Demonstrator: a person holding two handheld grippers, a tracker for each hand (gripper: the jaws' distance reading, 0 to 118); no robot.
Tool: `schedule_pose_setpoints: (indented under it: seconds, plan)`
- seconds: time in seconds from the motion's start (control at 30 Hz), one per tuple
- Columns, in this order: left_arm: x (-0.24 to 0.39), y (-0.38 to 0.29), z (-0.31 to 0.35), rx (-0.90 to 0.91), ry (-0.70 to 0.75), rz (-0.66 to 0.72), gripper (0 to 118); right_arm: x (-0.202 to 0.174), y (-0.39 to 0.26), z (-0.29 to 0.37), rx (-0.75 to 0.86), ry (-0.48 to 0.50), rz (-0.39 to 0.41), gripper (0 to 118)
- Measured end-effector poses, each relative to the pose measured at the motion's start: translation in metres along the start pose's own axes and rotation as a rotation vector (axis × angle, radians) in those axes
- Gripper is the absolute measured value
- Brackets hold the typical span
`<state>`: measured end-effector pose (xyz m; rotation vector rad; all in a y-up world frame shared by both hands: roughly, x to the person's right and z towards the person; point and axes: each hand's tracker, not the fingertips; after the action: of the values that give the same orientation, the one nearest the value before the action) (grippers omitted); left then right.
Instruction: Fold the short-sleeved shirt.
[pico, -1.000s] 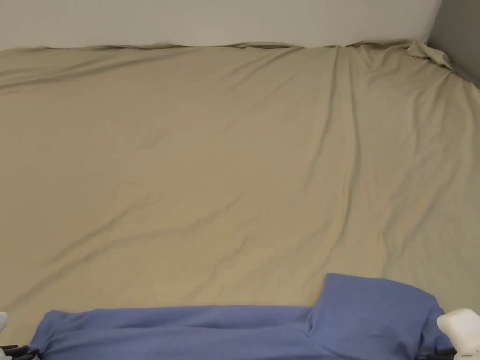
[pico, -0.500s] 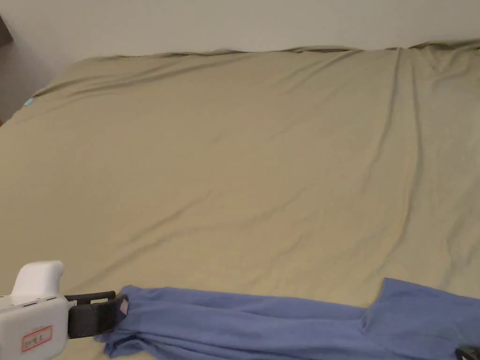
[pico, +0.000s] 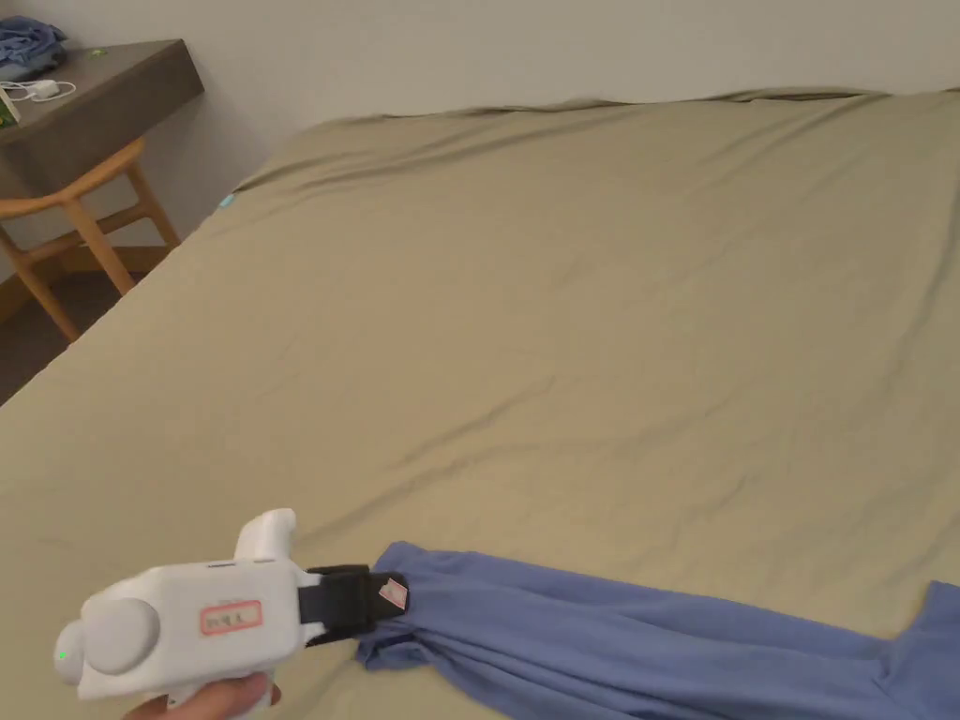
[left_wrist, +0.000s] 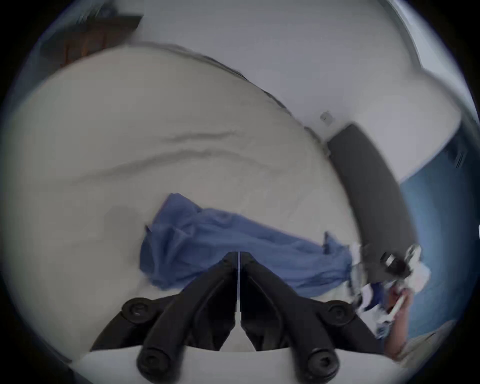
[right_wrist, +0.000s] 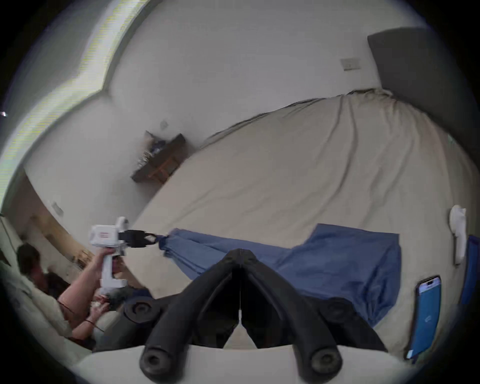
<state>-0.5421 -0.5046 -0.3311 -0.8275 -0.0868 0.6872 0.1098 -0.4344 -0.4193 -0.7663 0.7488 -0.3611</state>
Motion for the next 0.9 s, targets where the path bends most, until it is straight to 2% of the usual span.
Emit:
schedule_pose_setpoints:
  seconds: [0.03,0.07,0.1,0.13,0.17,0.33,0.43,0.5,0.53,0.57,0.6,0.63,0.67,0.73,0.77,0.9]
  plan:
    - [-0.019,0.01,0.0,0.025,0.0,0.016,64,0.008,0.002,0.004,0.008,0.0,0.007,3]
    - [-0.037,0.021,-0.002,-0.004,-0.02,0.018,115,-0.015,0.003,0.001,-0.006,-0.046,0.08,3]
    - [-0.034,0.021,-0.008,-0.059,-0.054,0.012,118,-0.019,0.003,0.0,-0.009,-0.021,0.076,3]
    - [-0.042,0.024,-0.017,-0.129,-0.096,0.004,118,-0.019,0.003,0.0,-0.006,-0.012,0.074,3]
    - [-0.05,0.023,-0.023,-0.081,-0.134,0.004,118,-0.019,0.003,0.0,-0.003,-0.001,0.071,3]
    - [-0.059,0.02,-0.071,-0.255,-0.038,-0.05,118,-0.011,0.012,0.007,0.039,-0.004,0.004,3]
    - [-0.057,0.03,-0.073,-0.187,-0.123,-0.114,118,-0.014,0.013,0.003,0.045,0.007,-0.018,3]
    - [-0.062,0.035,-0.08,-0.216,-0.187,-0.041,118,-0.014,0.014,0.0,0.035,0.022,-0.022,3]
    - [-0.061,0.031,-0.088,-0.25,-0.268,0.027,111,-0.016,0.013,-0.002,0.031,0.026,-0.02,3]
    - [-0.059,0.027,-0.095,-0.265,-0.262,0.027,97,-0.018,0.013,-0.005,0.026,0.028,-0.017,3]
    - [-0.055,0.024,-0.099,-0.254,-0.242,-0.011,74,-0.015,0.014,-0.005,0.025,0.031,-0.018,3]
    - [-0.032,0.015,-0.099,-0.257,-0.212,-0.052,35,-0.015,0.013,-0.006,0.023,0.035,-0.019,3]
    - [-0.033,0.01,-0.104,-0.255,-0.225,-0.019,31,-0.016,0.013,-0.007,0.022,0.04,-0.022,3]
    - [-0.047,0.001,-0.108,-0.26,-0.36,0.162,30,-0.019,0.014,-0.009,0.022,0.056,-0.032,3]
    - [-0.041,-0.005,-0.104,-0.246,-0.397,0.196,30,-0.02,0.014,-0.01,0.022,0.058,-0.033,3]
    - [-0.041,-0.001,-0.065,-0.099,-0.273,0.198,26,-0.02,0.019,-0.007,0.024,0.04,-0.022,3]
